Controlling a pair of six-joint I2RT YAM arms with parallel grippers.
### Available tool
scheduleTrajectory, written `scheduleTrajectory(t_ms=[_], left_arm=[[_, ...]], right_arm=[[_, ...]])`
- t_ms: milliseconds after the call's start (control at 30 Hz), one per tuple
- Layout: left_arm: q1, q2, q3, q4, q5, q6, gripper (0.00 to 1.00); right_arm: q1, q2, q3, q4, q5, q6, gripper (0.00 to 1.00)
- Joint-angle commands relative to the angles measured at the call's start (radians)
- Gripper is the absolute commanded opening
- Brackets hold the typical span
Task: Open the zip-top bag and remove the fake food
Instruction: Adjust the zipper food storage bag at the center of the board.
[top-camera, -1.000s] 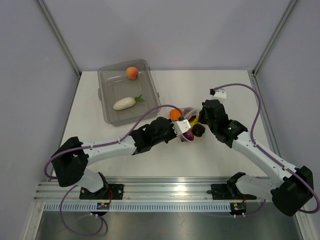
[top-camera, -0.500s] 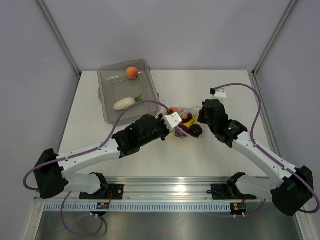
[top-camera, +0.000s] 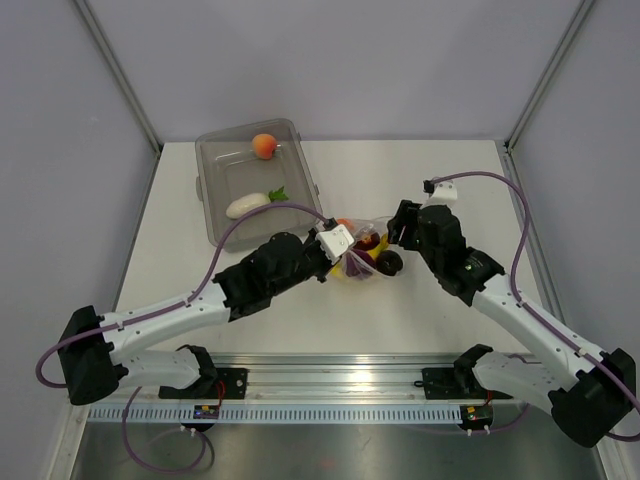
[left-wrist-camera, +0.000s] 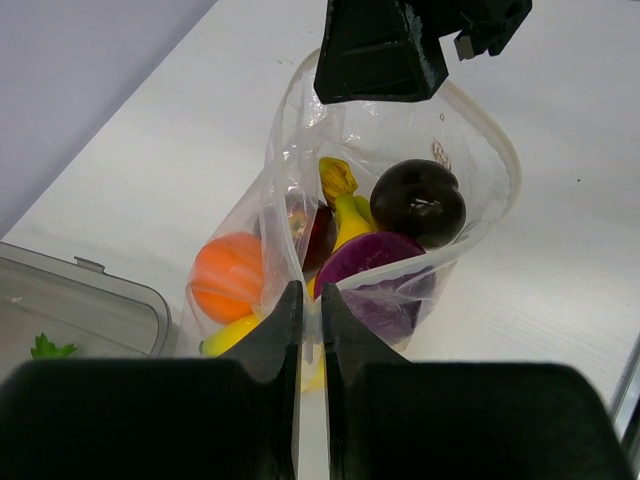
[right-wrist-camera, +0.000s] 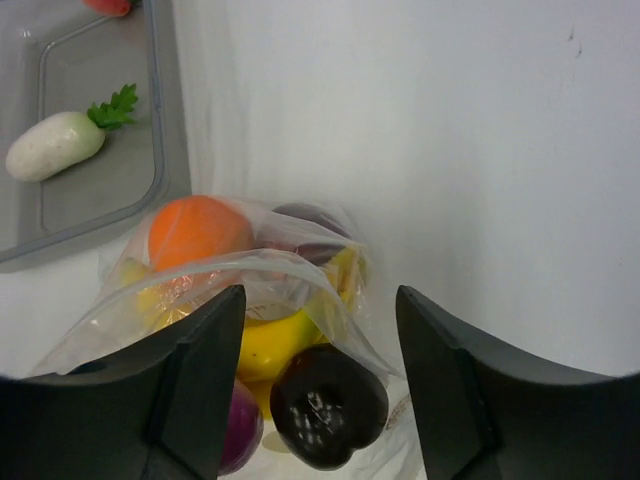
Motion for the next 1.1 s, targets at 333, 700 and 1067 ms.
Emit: scheduleTrajectory(t_ms=[333,700,1067], left_arm=[[0.002,-0.031,-0.096,0.188,-0.050,0.087,0.03],[0.071,-0.036,-0.163,0.297,-0.107,0.055,0.03],[0.079,-0.050,-0.131,0.229,-0.011,-0.008,0.28]], right_arm=[[-0.005,-0.011,-0.032,0.175,-0.203,-0.240,0.81],[0.001,0.015,-0.138,0.375,-0.349,-0.354,0.85],[0.027,-0.031,-0.138,0.344,-0.428,-0.388,0.84]])
